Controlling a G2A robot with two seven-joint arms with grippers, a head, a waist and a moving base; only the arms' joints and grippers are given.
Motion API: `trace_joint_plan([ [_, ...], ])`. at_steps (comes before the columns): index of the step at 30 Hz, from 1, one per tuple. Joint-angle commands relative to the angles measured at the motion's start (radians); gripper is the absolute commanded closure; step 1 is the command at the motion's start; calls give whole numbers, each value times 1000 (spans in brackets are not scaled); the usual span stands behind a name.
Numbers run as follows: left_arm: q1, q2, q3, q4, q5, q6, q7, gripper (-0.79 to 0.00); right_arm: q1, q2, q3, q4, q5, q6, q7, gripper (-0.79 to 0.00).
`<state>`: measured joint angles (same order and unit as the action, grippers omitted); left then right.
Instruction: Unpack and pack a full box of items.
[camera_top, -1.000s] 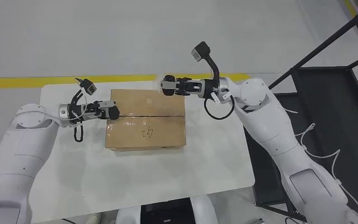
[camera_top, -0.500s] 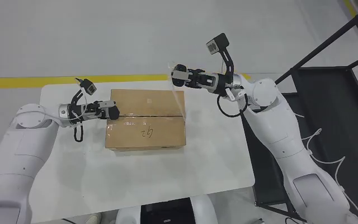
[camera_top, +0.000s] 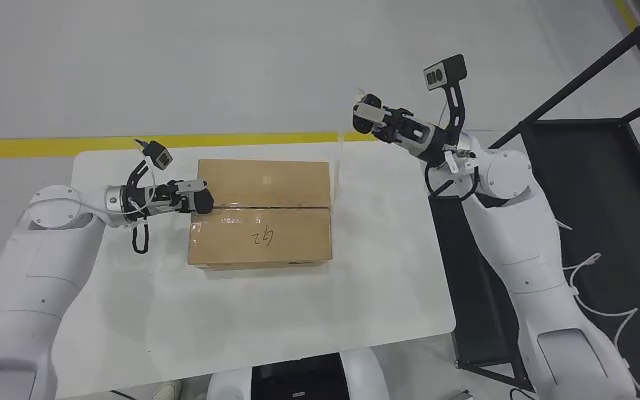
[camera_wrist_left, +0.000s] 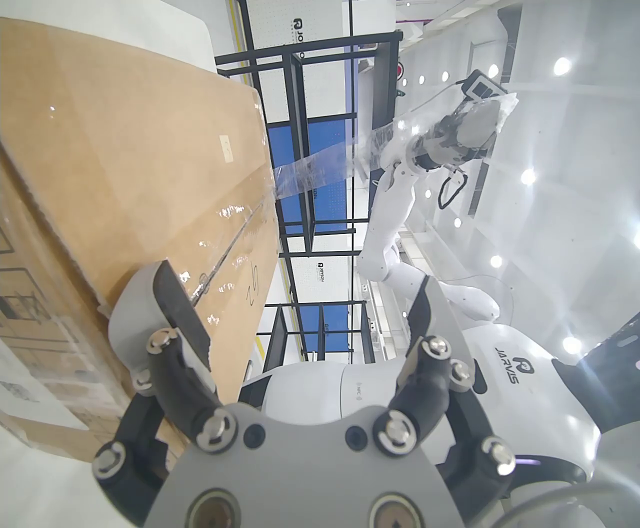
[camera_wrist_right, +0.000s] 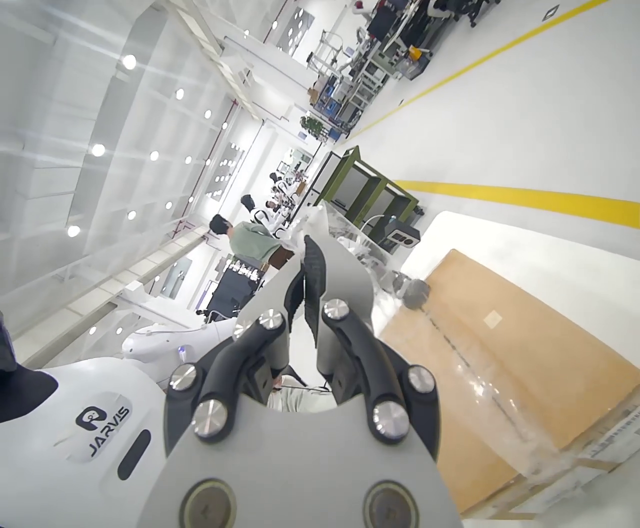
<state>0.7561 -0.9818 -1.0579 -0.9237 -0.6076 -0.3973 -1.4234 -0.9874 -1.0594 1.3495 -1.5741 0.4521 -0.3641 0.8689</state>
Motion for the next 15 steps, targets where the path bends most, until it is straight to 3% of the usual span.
trace_joint_plan([
  [1, 0, 0, 0, 0, 0, 0, 0, -785, -13, 2, 16, 4, 7, 2, -7, 0],
  [7, 0, 0, 0, 0, 0, 0, 0, -785, -7, 2, 16, -17, 22, 7, 15, 0],
  [15, 0, 0, 0, 0, 0, 0, 0, -785, 59, -18, -99, -51, 13, 26, 13, 0],
])
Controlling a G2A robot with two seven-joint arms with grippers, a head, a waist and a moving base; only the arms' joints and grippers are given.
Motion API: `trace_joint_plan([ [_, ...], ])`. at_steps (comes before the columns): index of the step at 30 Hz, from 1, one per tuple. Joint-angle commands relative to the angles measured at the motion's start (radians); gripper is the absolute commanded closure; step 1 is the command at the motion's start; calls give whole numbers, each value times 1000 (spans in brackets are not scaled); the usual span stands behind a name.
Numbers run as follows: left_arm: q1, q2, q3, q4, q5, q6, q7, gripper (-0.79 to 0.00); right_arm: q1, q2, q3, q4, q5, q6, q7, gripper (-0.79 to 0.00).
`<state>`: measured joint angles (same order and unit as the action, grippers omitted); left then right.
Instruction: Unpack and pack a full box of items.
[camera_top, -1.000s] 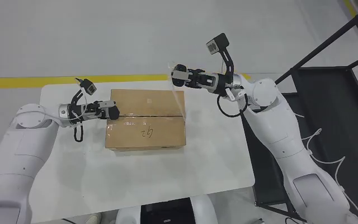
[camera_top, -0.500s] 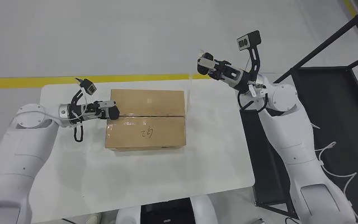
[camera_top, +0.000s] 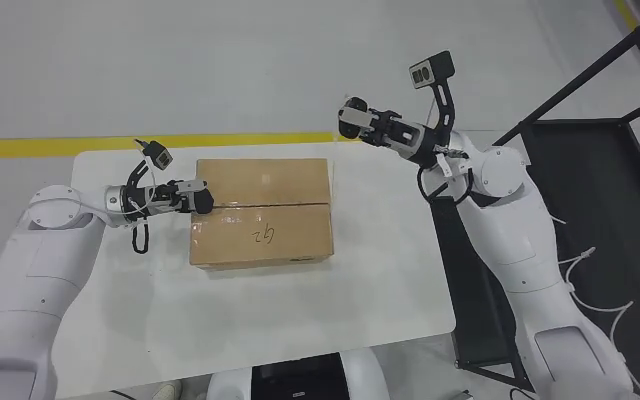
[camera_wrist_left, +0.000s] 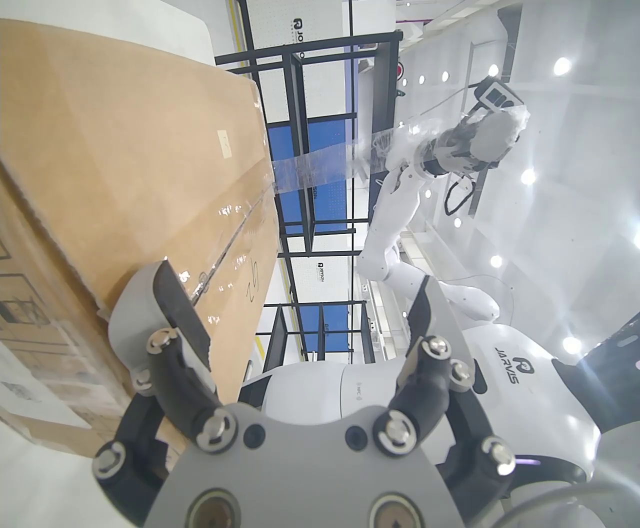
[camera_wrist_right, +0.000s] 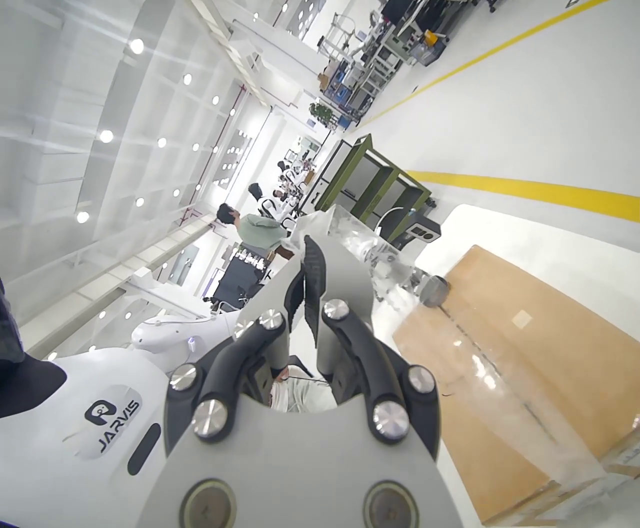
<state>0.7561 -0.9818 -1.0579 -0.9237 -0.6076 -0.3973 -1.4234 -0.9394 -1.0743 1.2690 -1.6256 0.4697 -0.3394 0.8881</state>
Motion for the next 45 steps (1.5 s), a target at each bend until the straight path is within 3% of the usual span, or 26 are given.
trace_joint_plan([
  [1, 0, 0, 0, 0, 0, 0, 0, -785, 21, -7, -37, 3, -5, 2, -12, 0],
  [17, 0, 0, 0, 0, 0, 0, 0, -785, 131, -85, -340, 104, 18, -17, -14, 0],
  [38, 0, 0, 0, 0, 0, 0, 0, -785, 164, -167, -516, 209, -48, -20, -127, 0],
  [45, 0, 0, 0, 0, 0, 0, 0, -785, 184, -194, -561, 287, -161, -11, -206, 0],
])
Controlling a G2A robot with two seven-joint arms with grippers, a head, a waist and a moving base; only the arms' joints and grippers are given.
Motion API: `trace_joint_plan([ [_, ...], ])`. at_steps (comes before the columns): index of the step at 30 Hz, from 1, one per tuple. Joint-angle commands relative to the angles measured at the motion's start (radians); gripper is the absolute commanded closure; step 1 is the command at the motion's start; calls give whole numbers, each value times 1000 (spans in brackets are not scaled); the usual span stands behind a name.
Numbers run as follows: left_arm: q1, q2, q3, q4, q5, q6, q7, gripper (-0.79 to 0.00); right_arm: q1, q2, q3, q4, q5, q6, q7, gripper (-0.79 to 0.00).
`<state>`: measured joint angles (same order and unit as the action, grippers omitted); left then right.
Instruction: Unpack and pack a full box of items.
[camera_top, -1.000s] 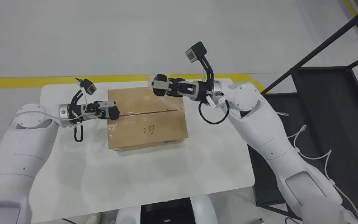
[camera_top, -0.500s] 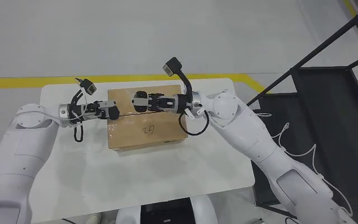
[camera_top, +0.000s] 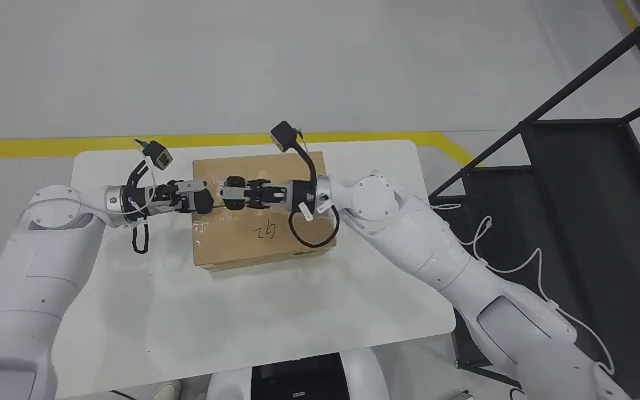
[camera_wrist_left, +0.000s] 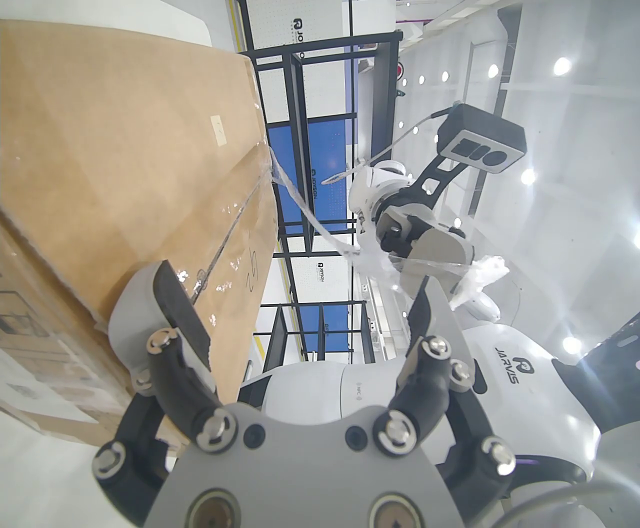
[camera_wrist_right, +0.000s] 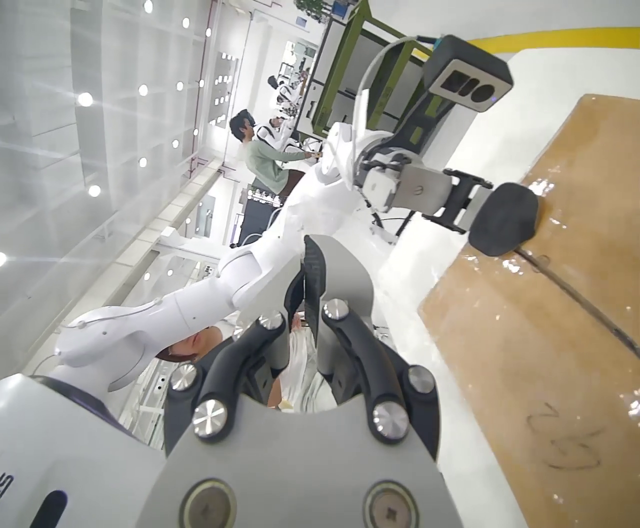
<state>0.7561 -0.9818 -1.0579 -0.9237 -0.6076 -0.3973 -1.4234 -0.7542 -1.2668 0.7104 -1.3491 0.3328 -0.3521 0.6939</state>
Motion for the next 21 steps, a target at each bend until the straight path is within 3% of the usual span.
trace_joint_plan([
  [1, 0, 0, 0, 0, 0, 0, 0, -785, -1, -4, -3, 21, -41, 4, -26, 0],
  [10, 2, 1, -6, -1, 3, -1, 22, -785, -4, -19, 3, 42, -109, -7, -75, 0],
  [21, 105, 50, -139, -118, 69, 40, 114, -785, -3, -41, 13, 53, -185, -20, -153, 0],
])
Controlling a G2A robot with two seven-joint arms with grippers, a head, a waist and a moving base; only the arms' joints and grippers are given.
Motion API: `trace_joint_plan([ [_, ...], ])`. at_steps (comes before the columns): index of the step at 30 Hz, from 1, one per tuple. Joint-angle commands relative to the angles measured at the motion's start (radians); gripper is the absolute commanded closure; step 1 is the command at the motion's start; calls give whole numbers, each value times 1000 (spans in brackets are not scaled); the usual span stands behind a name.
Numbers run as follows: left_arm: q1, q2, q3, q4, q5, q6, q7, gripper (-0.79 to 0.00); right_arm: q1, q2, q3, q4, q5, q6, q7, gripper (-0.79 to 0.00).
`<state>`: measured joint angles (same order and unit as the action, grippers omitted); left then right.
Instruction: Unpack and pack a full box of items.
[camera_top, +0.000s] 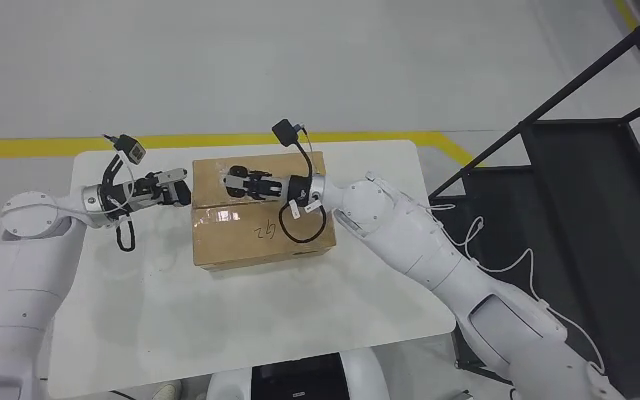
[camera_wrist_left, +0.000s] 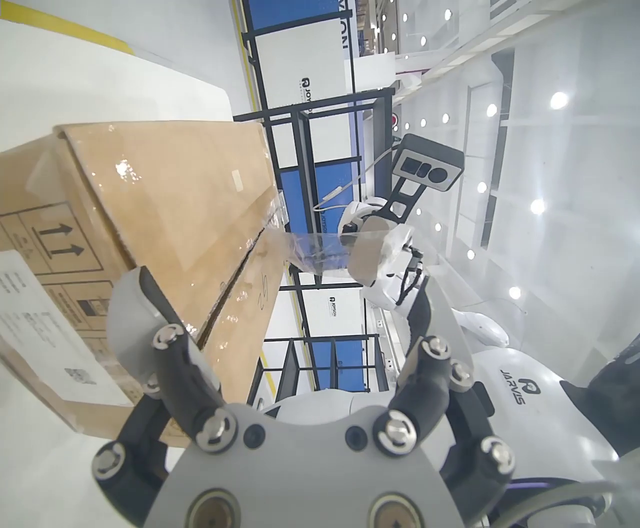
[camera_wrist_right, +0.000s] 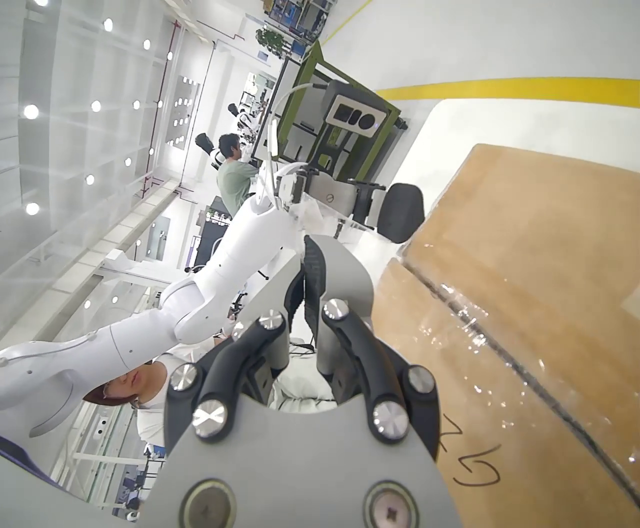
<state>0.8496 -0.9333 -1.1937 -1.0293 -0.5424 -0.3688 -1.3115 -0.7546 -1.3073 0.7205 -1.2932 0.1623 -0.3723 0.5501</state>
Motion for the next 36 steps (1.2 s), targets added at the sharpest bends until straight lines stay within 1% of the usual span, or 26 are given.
trace_joint_plan([
  [1, 19, 3, -3, -24, 6, 20, 3, -785, -6, -2, 3, -5, -27, 3, -17, 0],
  [5, 36, 3, -4, -53, 9, 33, 12, -785, -16, -9, -6, 2, -99, 26, -62, 0],
  [13, 46, 10, -33, -67, 17, 39, 15, -785, -20, -29, -27, 49, -166, 52, -101, 0],
  [19, 58, 17, -53, -75, 31, 52, 21, -785, -17, -44, -39, 87, -209, 60, -110, 0],
  [25, 66, 16, -49, -93, 39, 64, 27, -785, -14, -57, -46, 104, -247, 68, -116, 0],
  [29, 66, 15, -47, -104, 41, 68, 29, -785, -13, -62, -46, 99, -261, 55, -94, 0],
  [30, 66, 15, -46, -106, 42, 68, 30, -785, -13, -63, -45, 96, -261, 51, -84, -77],
  [31, 66, 14, -45, -107, 43, 68, 30, -785, -14, -63, -43, 94, -261, 51, -75, -416],
  [32, 67, 14, -43, -107, 44, 69, 30, -785, -14, -63, -41, 90, -267, 50, -66, -785],
  [36, 65, 11, -34, -108, 42, 70, 28, -785, -23, -60, -23, 59, -270, 37, -32, -785],
])
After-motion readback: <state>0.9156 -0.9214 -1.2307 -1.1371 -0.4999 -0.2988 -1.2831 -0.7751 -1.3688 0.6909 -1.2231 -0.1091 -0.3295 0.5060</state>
